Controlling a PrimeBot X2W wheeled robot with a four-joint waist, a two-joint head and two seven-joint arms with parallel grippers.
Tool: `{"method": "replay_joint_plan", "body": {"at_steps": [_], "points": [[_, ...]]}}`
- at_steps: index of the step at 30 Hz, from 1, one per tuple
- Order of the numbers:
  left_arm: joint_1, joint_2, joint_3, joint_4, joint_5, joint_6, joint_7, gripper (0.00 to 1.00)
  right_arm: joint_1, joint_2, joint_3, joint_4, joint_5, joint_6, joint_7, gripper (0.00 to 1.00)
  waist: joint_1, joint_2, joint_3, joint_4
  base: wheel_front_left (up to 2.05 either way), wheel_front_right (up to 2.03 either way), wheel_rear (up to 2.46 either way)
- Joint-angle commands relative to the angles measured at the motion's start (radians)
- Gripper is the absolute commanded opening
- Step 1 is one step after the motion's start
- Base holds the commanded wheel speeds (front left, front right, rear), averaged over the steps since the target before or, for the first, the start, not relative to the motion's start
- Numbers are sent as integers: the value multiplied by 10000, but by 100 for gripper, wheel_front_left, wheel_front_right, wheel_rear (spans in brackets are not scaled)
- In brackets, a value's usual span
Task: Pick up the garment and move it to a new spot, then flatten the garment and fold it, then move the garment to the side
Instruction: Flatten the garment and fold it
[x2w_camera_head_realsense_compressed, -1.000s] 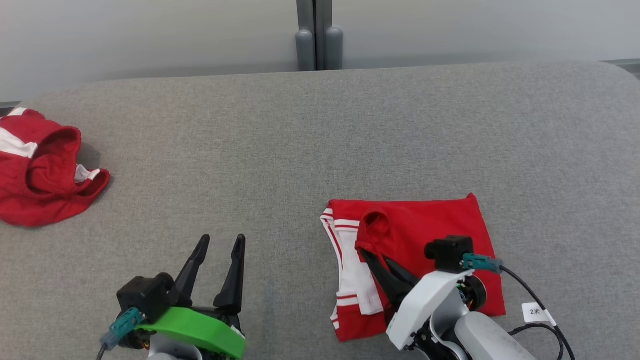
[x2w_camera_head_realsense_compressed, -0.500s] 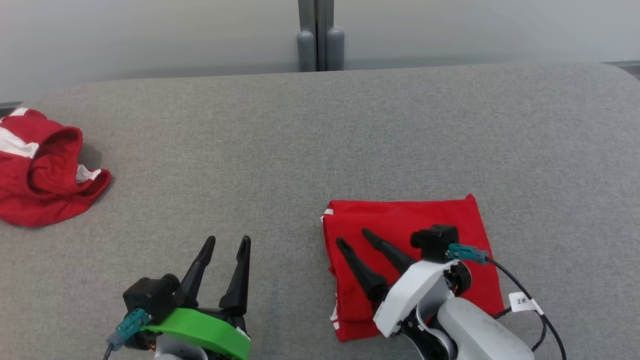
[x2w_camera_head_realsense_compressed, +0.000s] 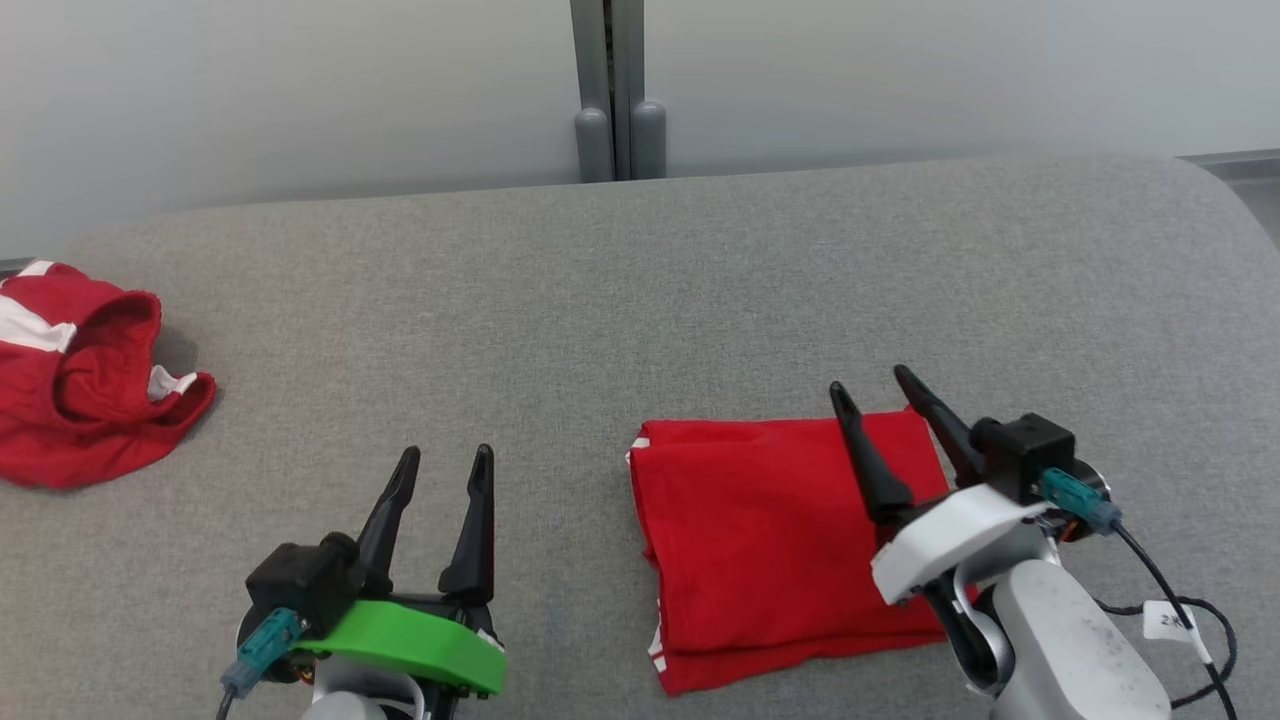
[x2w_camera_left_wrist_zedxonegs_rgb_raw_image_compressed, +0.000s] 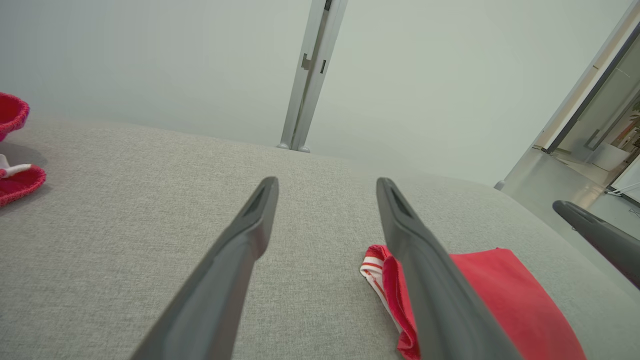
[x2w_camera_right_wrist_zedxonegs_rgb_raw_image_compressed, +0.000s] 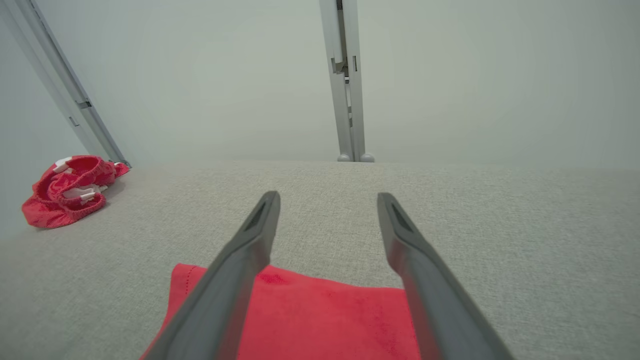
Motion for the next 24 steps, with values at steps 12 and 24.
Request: {"method": "replay_joint_plan", "body": {"at_steps": [12, 24], "points": [[1510, -963, 1994, 289, 1641, -472, 2, 100, 2277, -36, -2504, -1762, -686, -9, -80, 100, 0, 0, -645, -184, 0, 0, 0], [2003, -1370, 2648, 632, 2260, -959, 2, 100, 3048, -41, -2650, -1929, -1121, -9, -83, 100, 0, 0, -740, -130, 0, 0, 0]]}}
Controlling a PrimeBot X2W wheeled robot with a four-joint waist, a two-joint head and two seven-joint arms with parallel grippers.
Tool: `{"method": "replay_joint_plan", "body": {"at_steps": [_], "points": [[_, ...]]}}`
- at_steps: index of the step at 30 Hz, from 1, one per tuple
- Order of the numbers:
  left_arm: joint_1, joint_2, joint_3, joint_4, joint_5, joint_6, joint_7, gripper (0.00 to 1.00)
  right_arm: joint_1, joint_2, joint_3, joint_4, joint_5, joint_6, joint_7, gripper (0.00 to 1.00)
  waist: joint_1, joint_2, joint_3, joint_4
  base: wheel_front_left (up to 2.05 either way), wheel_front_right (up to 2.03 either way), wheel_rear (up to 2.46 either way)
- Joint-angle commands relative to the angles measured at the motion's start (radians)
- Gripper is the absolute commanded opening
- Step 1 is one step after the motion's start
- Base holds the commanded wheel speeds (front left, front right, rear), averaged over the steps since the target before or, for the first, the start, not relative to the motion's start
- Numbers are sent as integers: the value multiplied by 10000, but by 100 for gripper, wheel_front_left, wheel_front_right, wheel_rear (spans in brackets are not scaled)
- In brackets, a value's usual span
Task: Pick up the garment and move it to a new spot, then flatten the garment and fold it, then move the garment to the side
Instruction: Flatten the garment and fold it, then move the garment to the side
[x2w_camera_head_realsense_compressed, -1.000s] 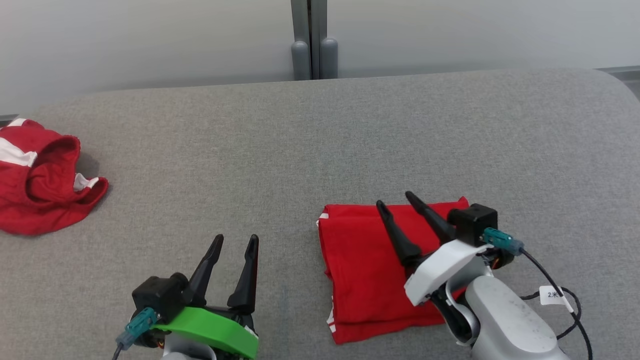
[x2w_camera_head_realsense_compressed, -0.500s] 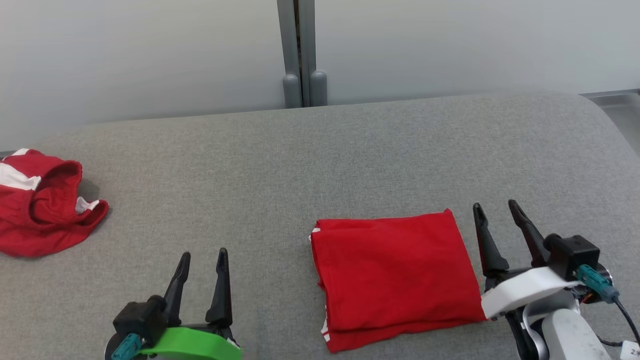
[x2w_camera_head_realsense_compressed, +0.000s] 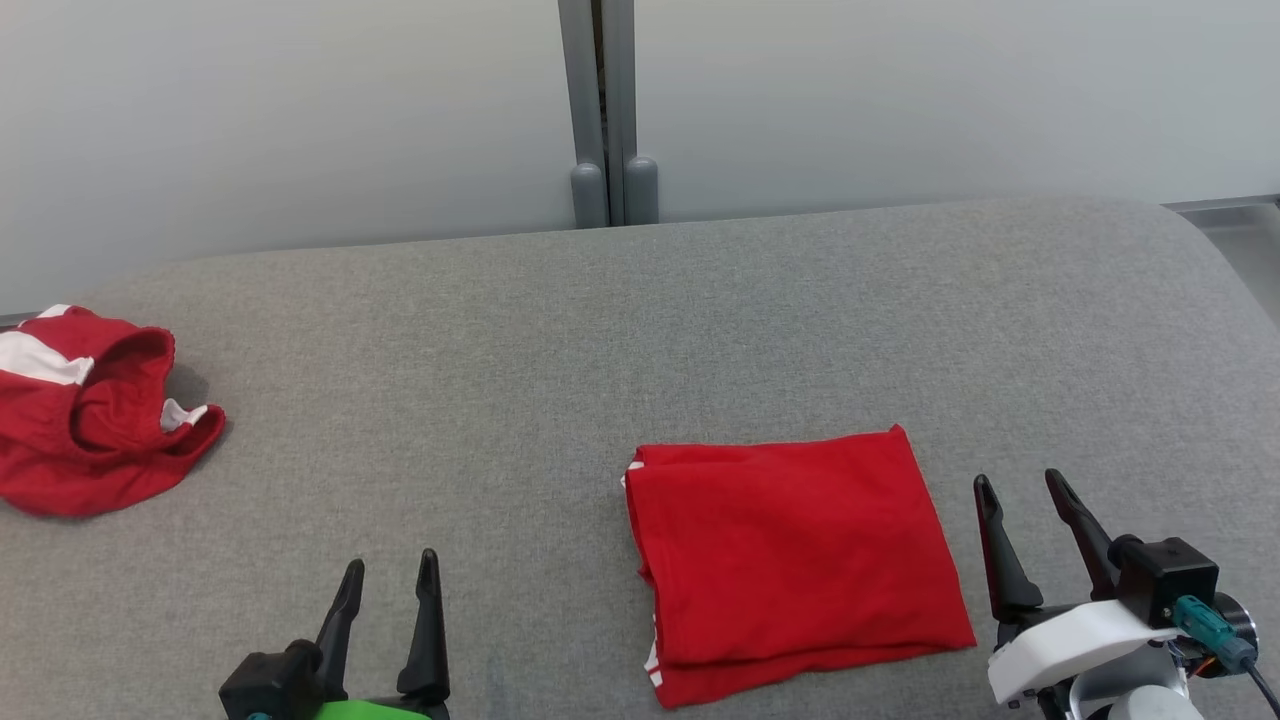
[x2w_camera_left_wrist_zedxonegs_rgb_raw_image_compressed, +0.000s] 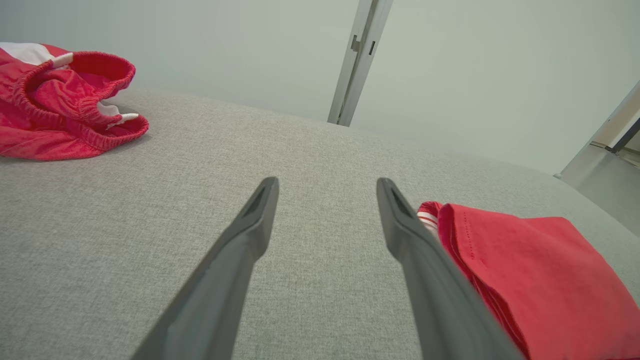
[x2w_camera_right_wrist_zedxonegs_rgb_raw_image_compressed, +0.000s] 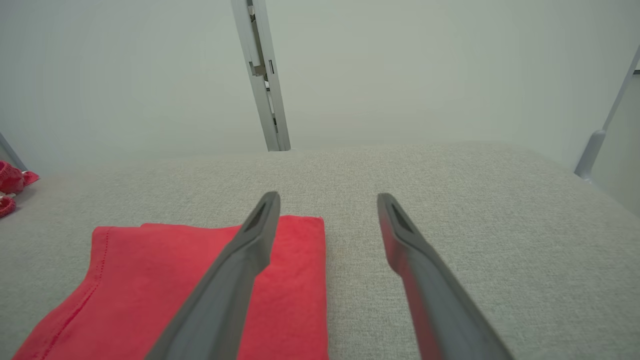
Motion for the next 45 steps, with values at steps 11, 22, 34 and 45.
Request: {"method": "replay_joint_plan", "body": {"at_steps": [11, 22, 34, 45], "points": [[-55, -110, 305, 102, 294, -225, 2, 100, 72, -37, 12, -5, -275, -9, -43, 100, 0, 0, 39, 9, 0, 0, 0], [-203, -145, 423, 120, 441, -310, 2, 100, -198, -37, 11, 126, -250, -9, -44, 100, 0, 0, 104, 20, 0, 0, 0], [-404, -158, 363, 26, 450, -339, 2, 100, -1635, -106, 139, 1448, -1462, -9, 1530, 100, 0, 0, 350, 337, 0, 0, 0], [-611, -161, 428, -127, 377, -251, 1, 100, -1918, -1098, 1005, 1729, -846, -10, 3998, 100, 0, 0, 927, 679, 0, 0, 0]]}}
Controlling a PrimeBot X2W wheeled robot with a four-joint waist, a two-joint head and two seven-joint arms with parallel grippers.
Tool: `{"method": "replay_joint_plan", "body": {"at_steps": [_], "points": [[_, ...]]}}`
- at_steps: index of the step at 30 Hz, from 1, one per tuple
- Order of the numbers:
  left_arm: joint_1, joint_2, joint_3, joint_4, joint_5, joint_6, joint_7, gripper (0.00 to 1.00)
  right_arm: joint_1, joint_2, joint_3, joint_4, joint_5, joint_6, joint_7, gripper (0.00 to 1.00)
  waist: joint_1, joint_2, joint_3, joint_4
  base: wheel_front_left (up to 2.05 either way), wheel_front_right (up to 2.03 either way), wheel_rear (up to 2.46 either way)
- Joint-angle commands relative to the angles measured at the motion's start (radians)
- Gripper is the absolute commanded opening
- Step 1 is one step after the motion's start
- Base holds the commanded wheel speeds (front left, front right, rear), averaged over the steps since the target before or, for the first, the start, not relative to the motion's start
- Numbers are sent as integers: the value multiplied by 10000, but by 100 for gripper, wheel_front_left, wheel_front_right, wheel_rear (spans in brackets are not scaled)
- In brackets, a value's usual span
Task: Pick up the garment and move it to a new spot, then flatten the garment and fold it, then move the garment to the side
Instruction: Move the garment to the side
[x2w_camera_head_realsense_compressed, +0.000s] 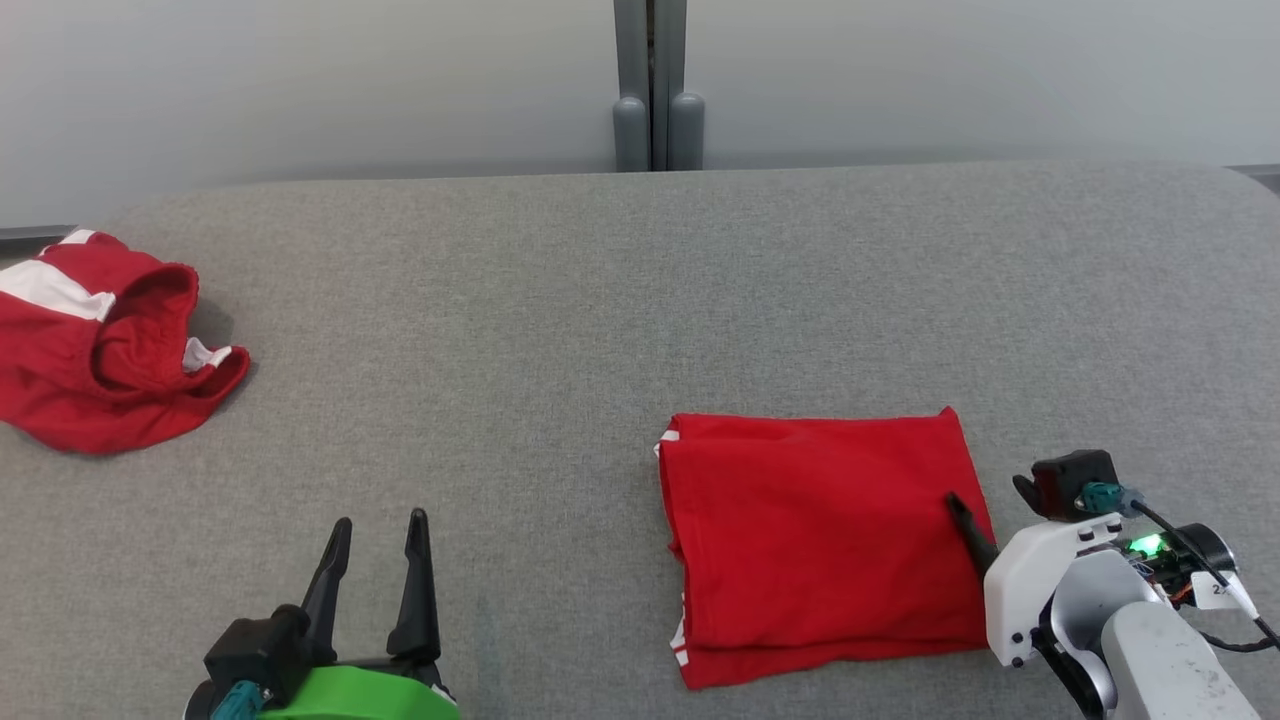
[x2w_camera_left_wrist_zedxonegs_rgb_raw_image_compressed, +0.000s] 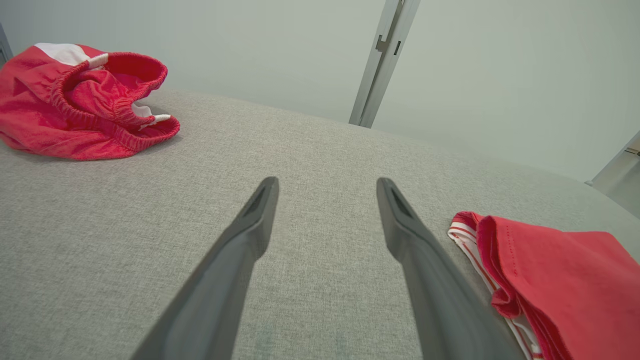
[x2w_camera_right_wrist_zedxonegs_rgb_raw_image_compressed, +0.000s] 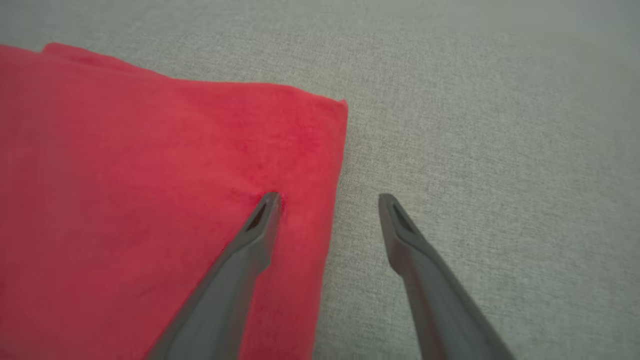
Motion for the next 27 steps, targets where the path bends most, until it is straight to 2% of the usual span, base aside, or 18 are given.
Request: {"method": "replay_joint_plan", "body": {"at_steps": [1, 8, 13, 14, 15, 16, 17, 18, 23, 27], "points": [[-189, -2, 36, -47, 0, 41, 1, 100, -141, -141, 106, 48, 149, -12, 259, 100, 0, -1, 180, 99, 0, 0, 0], [-395, -1, -55, -121, -99, 92, 1, 100, -390, -467, 772, 378, 912, -12, 1487, 100, 0, -1, 532, 218, 0, 0, 0], [-520, 0, -97, -147, -131, 125, 1, 100, -582, -549, 1180, 637, 1253, -11, 1942, 100, 0, -1, 718, 255, 0, 0, 0], [-533, 0, -103, -152, -142, 140, 1, 100, -633, -533, 1265, 681, 1315, -8, 1965, 92, 0, -1, 757, 251, 0, 0, 0], [-540, 0, -106, -157, -149, 141, 1, 100, -674, -523, 1330, 715, 1341, -6, 1995, 68, 0, -1, 790, 242, 0, 0, 0], [-547, 0, -112, -165, -156, 143, 1, 100, -735, -529, 1403, 752, 1387, -6, 2001, 68, 0, -1, 829, 225, 0, 0, 0], [-559, 0, -132, -166, -148, 142, 1, 100, -783, -534, 1453, 761, 1413, -6, 1956, 7, 0, -1, 860, 207, 0, 0, 0], [-586, 0, -140, -190, -130, 148, 1, 100, -885, -519, 1478, 744, 1433, -6, 1840, 0, 0, -1, 913, 160, 0, 0, 0], [-745, 0, -306, -315, 67, 100, 1, 100, -1483, -592, 1233, 682, 1282, -15, 1243, 0, 0, -1, 1130, -243, 0, 0, 0], [-966, 1, -524, -458, 62, 59, 1, 100, -1933, -653, 782, 724, 1083, -15, 773, 0, 0, -1, 1428, -868, 0, 0, 0]]}}
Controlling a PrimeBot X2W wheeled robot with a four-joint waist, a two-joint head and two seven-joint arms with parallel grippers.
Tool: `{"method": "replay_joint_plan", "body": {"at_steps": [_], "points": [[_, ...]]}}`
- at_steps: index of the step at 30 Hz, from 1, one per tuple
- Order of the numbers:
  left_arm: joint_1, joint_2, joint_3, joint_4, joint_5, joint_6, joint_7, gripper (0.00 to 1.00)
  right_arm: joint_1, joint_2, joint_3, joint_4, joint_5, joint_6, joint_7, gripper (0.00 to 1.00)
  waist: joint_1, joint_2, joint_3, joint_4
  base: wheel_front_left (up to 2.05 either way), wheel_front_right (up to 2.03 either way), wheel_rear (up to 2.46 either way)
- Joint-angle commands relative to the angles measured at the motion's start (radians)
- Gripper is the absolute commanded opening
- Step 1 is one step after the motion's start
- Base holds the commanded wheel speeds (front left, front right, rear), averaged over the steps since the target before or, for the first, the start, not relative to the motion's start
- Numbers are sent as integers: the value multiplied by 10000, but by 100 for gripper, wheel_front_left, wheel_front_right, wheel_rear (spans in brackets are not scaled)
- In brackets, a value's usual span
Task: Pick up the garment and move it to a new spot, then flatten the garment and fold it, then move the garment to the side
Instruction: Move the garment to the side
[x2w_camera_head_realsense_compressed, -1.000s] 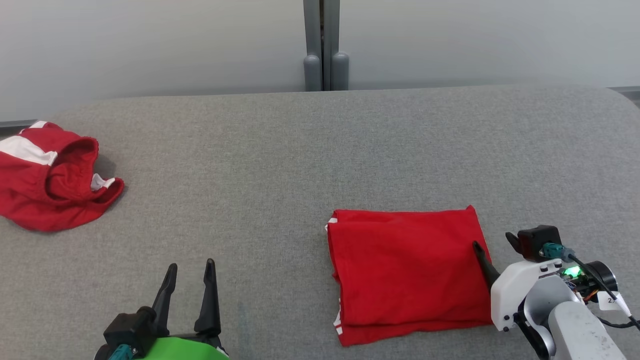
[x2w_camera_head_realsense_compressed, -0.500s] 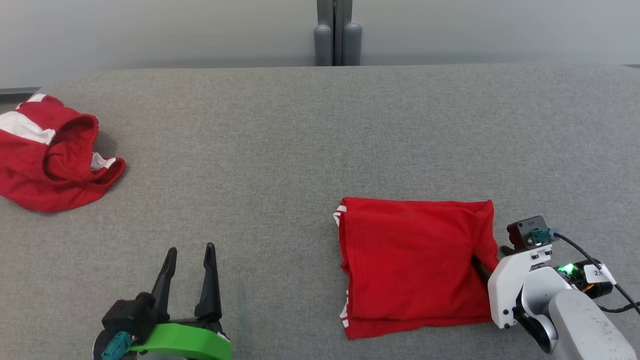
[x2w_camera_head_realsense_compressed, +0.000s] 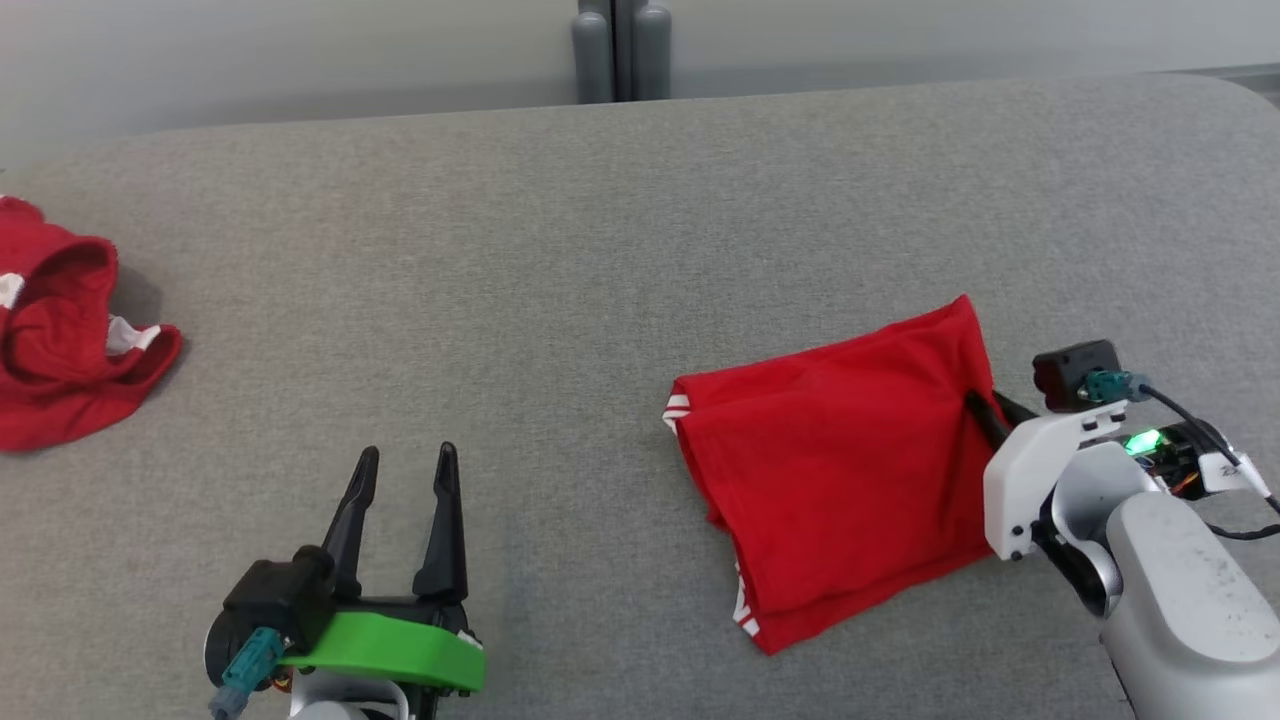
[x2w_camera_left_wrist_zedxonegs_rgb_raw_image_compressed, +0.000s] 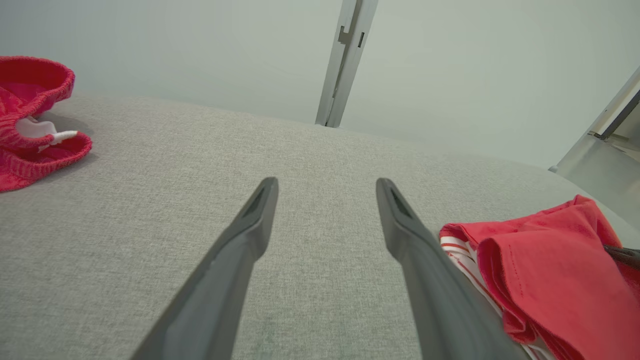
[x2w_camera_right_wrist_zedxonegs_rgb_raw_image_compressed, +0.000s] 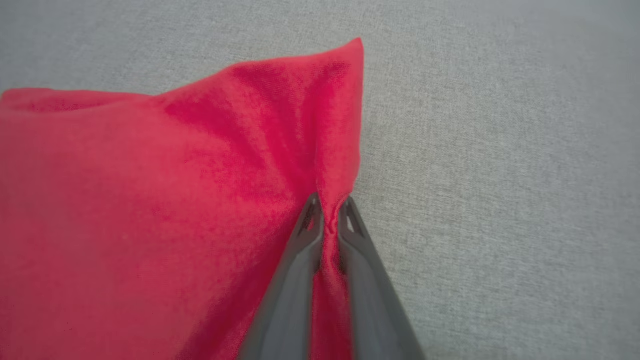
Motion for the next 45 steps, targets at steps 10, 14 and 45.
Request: {"method": "replay_joint_plan", "body": {"at_steps": [10, 14, 45], "points": [[-980, 139, -209, -212, 613, -167, 2, 100, -1186, -158, -1299, 275, -412, -19, -897, 0, 0, 0, 1503, -2716, 0, 0, 0], [-1245, 323, -300, -160, 782, -232, 2, 100, -1437, 47, -1673, 537, -477, -18, -1262, 0, 0, 0, 1892, -3441, 0, 0, 0], [-1815, 933, -627, -517, 681, -19, 37, 100, -6239, -618, -2914, 4313, -1168, -18, -2415, 0, 0, 0, 3029, -2655, 0, 0, 0]]}}
